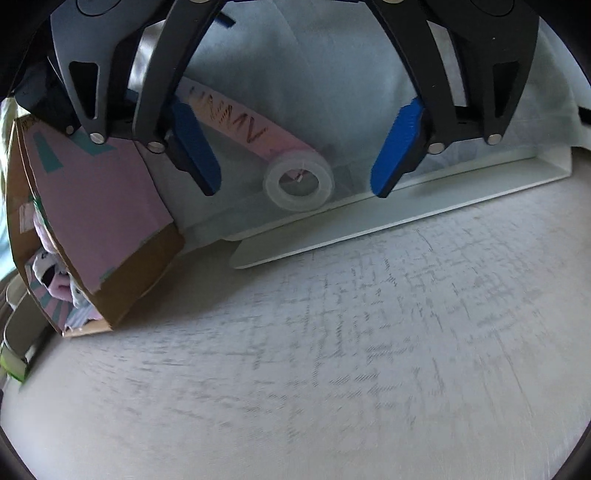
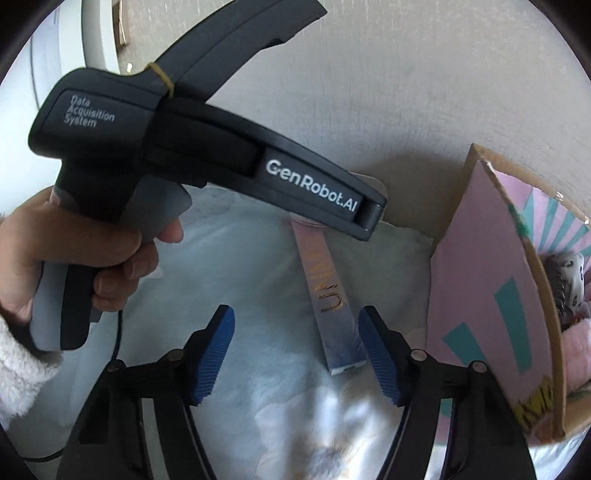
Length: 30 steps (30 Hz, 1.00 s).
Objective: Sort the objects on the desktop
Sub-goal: 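Grasp the clear tape roll with left tool while right tool grasps the pink UNMV box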
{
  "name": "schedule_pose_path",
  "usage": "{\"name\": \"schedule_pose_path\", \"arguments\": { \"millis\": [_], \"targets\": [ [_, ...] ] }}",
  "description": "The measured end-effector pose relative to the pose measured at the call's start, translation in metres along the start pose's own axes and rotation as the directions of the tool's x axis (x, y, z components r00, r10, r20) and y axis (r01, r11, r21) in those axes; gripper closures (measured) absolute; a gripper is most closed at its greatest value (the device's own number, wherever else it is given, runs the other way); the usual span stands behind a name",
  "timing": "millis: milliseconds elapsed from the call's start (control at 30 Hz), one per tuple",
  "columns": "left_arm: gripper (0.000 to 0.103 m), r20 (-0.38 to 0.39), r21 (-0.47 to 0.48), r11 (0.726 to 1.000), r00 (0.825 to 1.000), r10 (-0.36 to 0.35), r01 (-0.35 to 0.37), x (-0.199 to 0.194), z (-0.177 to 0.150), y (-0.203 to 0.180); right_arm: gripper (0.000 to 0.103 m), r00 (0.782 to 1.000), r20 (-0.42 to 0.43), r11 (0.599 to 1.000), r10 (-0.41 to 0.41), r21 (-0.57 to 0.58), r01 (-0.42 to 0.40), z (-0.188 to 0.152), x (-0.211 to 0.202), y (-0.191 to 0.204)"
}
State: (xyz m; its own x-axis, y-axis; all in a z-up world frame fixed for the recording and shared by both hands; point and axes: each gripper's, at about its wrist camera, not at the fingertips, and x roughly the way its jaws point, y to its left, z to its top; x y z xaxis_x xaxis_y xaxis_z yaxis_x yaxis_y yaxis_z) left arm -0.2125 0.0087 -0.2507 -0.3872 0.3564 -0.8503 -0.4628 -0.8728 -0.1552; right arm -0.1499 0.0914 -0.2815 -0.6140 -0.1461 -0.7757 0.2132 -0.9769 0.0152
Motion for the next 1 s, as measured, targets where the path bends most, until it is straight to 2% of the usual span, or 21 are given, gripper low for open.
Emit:
{"name": "schedule_pose_path", "arguments": {
  "millis": [133,300,433,567,700,933,1000],
  "targets": [
    [0.033,-0.027,-0.007,1.000,1.000,-0.003,0.003,0.010,0.000,0.002,0.047,1.000,-0.017,1.000,0.009,0.007,-0.009,0.004,0.008,-0.007],
    [0.048,-0.043,-0.021,1.000,0.999,-0.004,0.003,0.017,0.000,0.006,0.047,0.999,-0.039,1.000,0.012,-0.007,-0.013,0.005,0.019,-0.010],
    [0.053,-0.040,-0.030,1.000,0.999,-0.009,0.007,0.018,0.001,0.008,0.048,0.999,-0.047,1.000,0.023,-0.001,-0.023,0.006,0.025,-0.013],
    [0.061,-0.038,-0.015,1.000,0.999,0.014,-0.014,0.018,0.001,0.007,0.049,0.999,-0.043,0.999,0.034,0.010,-0.034,0.006,0.028,-0.017],
    [0.062,-0.033,-0.028,1.000,0.999,0.011,-0.011,0.017,0.000,0.008,0.058,0.999,-0.035,1.000,0.021,-0.003,-0.021,0.005,0.029,-0.018],
    [0.062,-0.026,-0.036,0.999,1.000,0.014,-0.015,0.014,-0.002,0.006,0.080,1.000,-0.022,1.000,-0.007,-0.029,0.006,0.003,0.030,-0.020],
    [0.062,-0.023,-0.042,0.999,1.000,0.015,-0.016,0.012,-0.003,0.007,0.081,1.000,-0.018,1.000,-0.006,-0.029,0.006,0.003,0.030,-0.021]
  ]
}}
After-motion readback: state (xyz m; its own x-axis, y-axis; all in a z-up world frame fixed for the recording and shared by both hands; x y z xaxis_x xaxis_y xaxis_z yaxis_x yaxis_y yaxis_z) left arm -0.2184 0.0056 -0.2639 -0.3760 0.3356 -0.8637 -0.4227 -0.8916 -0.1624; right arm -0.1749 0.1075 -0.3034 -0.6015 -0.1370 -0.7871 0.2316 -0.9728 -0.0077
